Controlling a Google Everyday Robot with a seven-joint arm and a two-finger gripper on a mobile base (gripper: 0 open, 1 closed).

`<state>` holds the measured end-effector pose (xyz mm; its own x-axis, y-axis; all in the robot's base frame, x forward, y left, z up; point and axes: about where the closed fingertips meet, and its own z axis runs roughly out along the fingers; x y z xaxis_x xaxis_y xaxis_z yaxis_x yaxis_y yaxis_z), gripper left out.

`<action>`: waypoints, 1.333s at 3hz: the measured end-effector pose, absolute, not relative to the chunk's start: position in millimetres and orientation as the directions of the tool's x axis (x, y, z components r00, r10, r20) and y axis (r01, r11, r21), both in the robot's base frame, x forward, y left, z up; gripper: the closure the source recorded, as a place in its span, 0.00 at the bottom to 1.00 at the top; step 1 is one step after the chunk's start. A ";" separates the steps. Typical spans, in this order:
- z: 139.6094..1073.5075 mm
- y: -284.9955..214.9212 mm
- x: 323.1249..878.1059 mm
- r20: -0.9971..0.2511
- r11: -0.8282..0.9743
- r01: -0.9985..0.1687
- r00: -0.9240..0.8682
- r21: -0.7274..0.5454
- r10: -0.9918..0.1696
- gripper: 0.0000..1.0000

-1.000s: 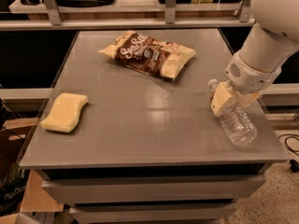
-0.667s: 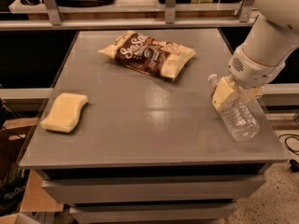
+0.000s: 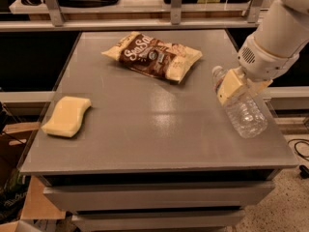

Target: Move water bottle near sponge

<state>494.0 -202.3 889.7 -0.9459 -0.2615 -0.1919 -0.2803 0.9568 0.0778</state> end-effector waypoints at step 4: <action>888.2 -71.0 513.2 -0.118 0.964 -0.062 -0.992 0.259 -0.032 1.00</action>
Offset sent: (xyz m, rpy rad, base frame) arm 0.0051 0.0745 0.0203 0.1214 0.0249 -0.3079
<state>513.2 -71.0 888.2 -0.9925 -0.0324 -0.1180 -0.0622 0.9639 0.2588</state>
